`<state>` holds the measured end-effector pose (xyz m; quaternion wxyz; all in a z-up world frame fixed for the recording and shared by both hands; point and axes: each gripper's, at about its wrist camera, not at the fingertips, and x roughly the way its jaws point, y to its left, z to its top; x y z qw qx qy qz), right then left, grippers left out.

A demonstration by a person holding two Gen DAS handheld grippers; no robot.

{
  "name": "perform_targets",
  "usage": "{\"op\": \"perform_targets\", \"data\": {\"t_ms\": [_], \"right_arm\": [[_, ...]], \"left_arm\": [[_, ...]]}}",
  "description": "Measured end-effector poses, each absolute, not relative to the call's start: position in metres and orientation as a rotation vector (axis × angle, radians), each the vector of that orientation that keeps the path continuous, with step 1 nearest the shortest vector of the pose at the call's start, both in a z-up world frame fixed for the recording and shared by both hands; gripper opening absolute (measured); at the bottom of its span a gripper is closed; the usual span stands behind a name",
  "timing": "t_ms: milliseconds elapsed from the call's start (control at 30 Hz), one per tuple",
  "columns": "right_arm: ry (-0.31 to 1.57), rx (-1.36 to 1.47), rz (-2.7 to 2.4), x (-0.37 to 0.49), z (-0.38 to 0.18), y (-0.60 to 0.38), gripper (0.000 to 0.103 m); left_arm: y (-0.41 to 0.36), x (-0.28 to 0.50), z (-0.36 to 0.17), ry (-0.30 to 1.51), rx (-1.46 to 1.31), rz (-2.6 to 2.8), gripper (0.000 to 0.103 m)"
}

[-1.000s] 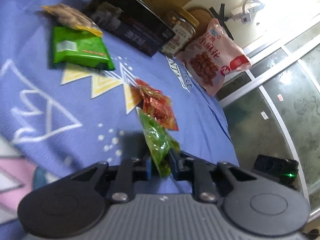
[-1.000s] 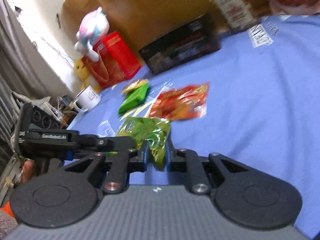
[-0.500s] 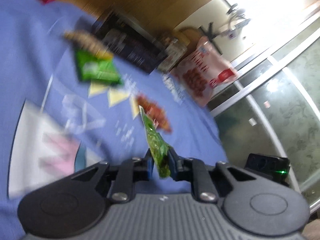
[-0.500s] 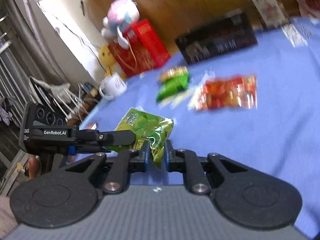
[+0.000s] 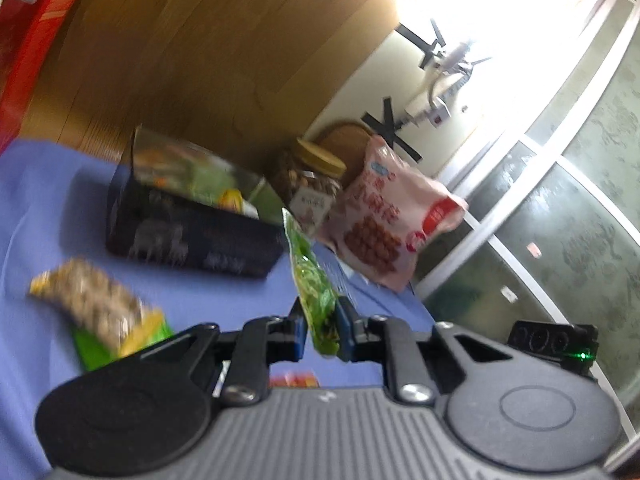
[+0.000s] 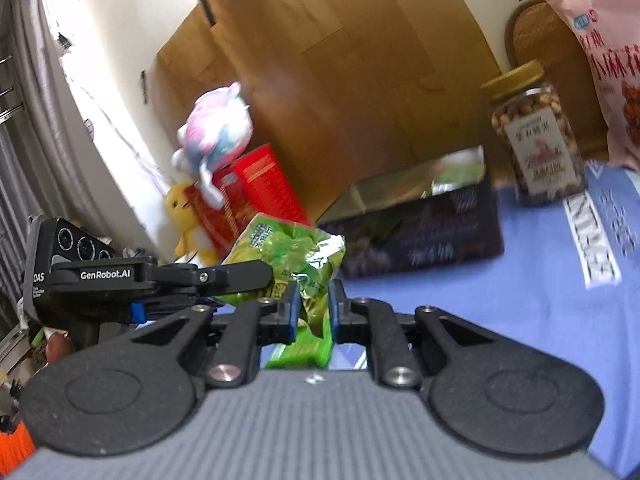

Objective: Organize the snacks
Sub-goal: 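Carry the green pickle bag over the black box, then lower the pickle bag into the black box and open the left gripper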

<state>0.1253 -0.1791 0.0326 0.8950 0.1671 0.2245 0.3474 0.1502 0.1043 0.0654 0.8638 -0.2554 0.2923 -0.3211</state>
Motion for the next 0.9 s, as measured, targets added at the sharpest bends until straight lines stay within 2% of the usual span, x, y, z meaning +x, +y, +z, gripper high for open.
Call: {"op": "perform_targets", "data": {"t_ms": [500,667,700,833,900], "right_arm": [[0.42,0.306,0.627,0.246,0.039,-0.158,0.017],[0.426,0.235,0.56,0.266,0.027,-0.145,0.018],[0.42,0.219,0.543,0.268,0.025,-0.142,0.021],[0.378,0.172,0.46,0.264,0.022,-0.138,0.032],[0.38,0.196,0.478,0.257,0.023,-0.143,0.032]], "left_arm": [[0.104,0.274,0.07,0.587,-0.479,-0.574,0.017],[0.092,0.292,0.059,0.595,-0.38,-0.479,0.022],[0.089,0.293,0.057,0.595,-0.351,-0.44,0.027],[0.075,0.289,0.053,0.593,-0.207,-0.268,0.027],[0.074,0.283,0.051,0.598,-0.185,-0.233,0.027]]}}
